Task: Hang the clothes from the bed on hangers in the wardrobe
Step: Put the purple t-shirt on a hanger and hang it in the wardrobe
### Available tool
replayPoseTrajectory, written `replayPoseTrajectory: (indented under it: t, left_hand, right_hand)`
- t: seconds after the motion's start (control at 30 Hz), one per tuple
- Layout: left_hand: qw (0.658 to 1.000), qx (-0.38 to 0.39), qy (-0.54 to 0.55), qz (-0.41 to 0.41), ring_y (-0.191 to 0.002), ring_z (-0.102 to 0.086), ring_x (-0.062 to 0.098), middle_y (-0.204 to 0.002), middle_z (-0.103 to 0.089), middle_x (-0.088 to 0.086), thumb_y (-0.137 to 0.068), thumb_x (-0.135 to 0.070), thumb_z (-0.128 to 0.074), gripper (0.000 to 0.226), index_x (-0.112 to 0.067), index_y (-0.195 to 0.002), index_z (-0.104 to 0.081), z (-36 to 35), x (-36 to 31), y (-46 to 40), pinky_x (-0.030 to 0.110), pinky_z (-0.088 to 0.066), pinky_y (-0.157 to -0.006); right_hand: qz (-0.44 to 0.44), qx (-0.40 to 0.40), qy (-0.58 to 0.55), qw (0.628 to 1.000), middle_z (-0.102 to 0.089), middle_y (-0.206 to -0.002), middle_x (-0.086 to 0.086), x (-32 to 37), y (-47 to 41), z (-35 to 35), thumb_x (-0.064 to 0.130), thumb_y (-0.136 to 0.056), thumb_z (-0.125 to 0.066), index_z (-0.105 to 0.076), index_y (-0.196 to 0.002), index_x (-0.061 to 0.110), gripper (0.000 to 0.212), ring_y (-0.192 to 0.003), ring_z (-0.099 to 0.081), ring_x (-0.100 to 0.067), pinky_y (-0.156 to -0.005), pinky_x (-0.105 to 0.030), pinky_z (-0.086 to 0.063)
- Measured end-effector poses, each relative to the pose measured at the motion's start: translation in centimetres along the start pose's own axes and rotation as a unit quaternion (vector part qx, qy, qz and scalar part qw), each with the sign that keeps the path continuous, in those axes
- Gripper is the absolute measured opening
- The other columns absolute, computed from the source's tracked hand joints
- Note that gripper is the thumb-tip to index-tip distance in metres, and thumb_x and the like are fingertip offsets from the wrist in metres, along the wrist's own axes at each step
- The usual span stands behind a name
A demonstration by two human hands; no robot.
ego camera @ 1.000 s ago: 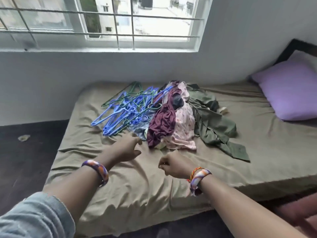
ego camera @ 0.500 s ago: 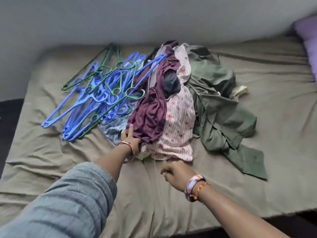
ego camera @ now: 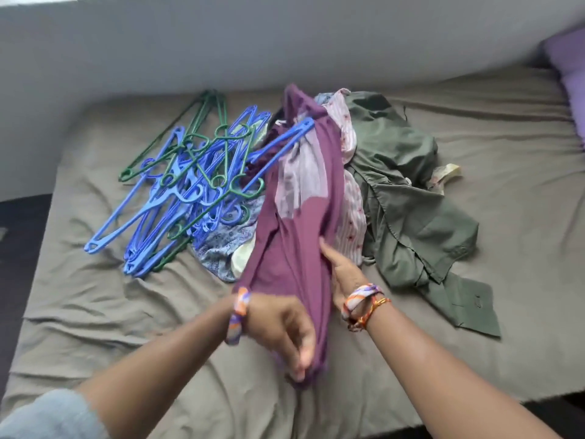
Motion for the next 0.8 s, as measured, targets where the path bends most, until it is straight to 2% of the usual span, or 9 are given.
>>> replayPoseTrajectory:
  t: [0.1,0.2,0.27,0.33,0.37,0.47,0.53,0.67,0.8]
  left_hand:
    - [0.994,0.056,-0.082,0.042,-0.065,-0.06,-0.007,-0.066,-0.067,-0.018,-0.083,0.004,-0.063,0.015,0.01,-0.097,-0.064,-0.6,1.8,0.3,0.011,-0.049,-0.069]
    - [0.989,-0.148,0.002,0.018,-0.068,-0.056,0.002,-0.069,-0.067,-0.016,-0.074,-0.022,-0.068,0.024,-0.008,-0.093,-0.068,1.8,4.3,2.3,0.014,-0.045,-0.062]
    - [0.875,-0.392,0.282,-0.043,-0.07,-0.058,0.012,-0.073,-0.066,-0.008,-0.084,-0.017,-0.062,0.005,-0.015,-0.089,-0.06,3.8,5.9,4.0,0.02,-0.05,-0.063]
    - [0.725,-0.435,0.527,-0.089,-0.081,-0.06,0.021,-0.091,-0.059,0.002,-0.092,-0.03,-0.053,0.015,-0.016,-0.097,-0.053,5.1,7.6,4.8,0.033,-0.048,-0.079]
    - [0.724,-0.413,0.546,-0.084,-0.087,-0.058,0.022,-0.096,-0.056,0.004,-0.091,-0.038,-0.055,0.025,-0.016,-0.103,-0.054,5.3,8.0,4.6,0.036,-0.046,-0.085]
    - [0.811,-0.393,0.432,-0.023,-0.072,-0.064,0.015,-0.081,-0.068,0.005,-0.086,-0.028,-0.063,0.023,-0.008,-0.097,-0.066,3.6,7.1,3.9,0.029,-0.048,-0.08]
    - [0.836,-0.411,0.362,-0.034,-0.059,-0.062,0.019,-0.076,-0.065,0.011,-0.081,-0.011,-0.061,0.005,-0.006,-0.08,-0.061,2.1,6.2,3.8,0.03,-0.046,-0.07]
    - [0.934,-0.241,0.251,-0.082,-0.065,-0.058,0.016,-0.077,-0.059,0.009,-0.058,-0.008,-0.07,0.025,-0.011,-0.082,-0.063,-1.7,6.8,5.0,0.027,-0.042,-0.063]
    - [0.989,-0.101,0.111,0.006,-0.052,-0.043,0.008,-0.058,-0.046,0.0,-0.063,-0.028,-0.074,0.024,-0.017,-0.06,-0.052,-5.9,11.0,6.7,0.02,-0.035,-0.052]
  right_hand:
    - [0.082,-0.006,0.163,0.983,-0.064,-0.079,-0.001,-0.7,1.4,-1.0,0.0,-0.091,-0.054,-0.061,-0.108,0.003,0.019,-0.062,-0.061,-0.004,-0.064,-0.014,-0.053]
    - [0.066,0.012,0.182,0.981,-0.064,-0.083,-0.006,-3.3,3.5,0.0,-0.006,-0.088,-0.053,-0.063,-0.105,-0.005,0.019,-0.067,-0.061,-0.011,-0.074,-0.021,-0.054]
    - [0.022,0.064,0.207,0.976,-0.066,-0.073,-0.005,-5.8,5.2,0.4,-0.008,-0.086,-0.054,-0.065,-0.093,-0.003,0.014,-0.063,-0.061,-0.01,-0.068,-0.021,-0.053]
    - [-0.004,0.125,0.303,0.945,-0.067,-0.067,0.004,-8.2,6.9,0.3,-0.003,-0.084,-0.059,-0.066,-0.085,0.004,0.01,-0.061,-0.059,-0.004,-0.069,-0.018,-0.05]
    - [-0.017,0.154,0.351,0.924,-0.066,-0.072,0.005,-9.3,7.5,0.1,0.005,-0.081,-0.065,-0.067,-0.088,0.004,0.008,-0.066,-0.059,-0.004,-0.072,-0.019,-0.049]
    - [-0.039,0.141,0.53,0.835,-0.06,-0.077,0.0,-11.8,7.7,0.2,0.035,-0.06,-0.069,-0.066,-0.087,0.004,0.041,-0.074,-0.052,-0.01,-0.074,-0.029,-0.047]
    - [-0.034,0.1,0.585,0.804,-0.054,-0.073,0.003,-12.9,7.3,0.3,0.023,-0.072,-0.067,-0.06,-0.075,0.011,0.015,-0.074,-0.048,-0.011,-0.07,-0.028,-0.046]
    - [0.022,-0.096,0.16,0.982,-0.054,-0.078,0.002,-12.1,8.0,0.5,0.013,-0.098,-0.045,-0.054,-0.091,0.016,0.012,-0.067,-0.048,-0.01,-0.056,-0.021,-0.038]
    - [0.02,-0.078,0.001,0.997,-0.068,-0.097,-0.015,-12.4,8.2,0.4,0.038,-0.096,-0.046,-0.067,-0.103,0.006,0.039,-0.084,-0.062,-0.025,-0.076,-0.036,-0.05]
Point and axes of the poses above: each hand's wrist, its own y-axis away from the middle knuckle, its own z-axis out of the back of the hand, x = y × z, the point moved 2 cm from there along -y, towards the middle knuckle
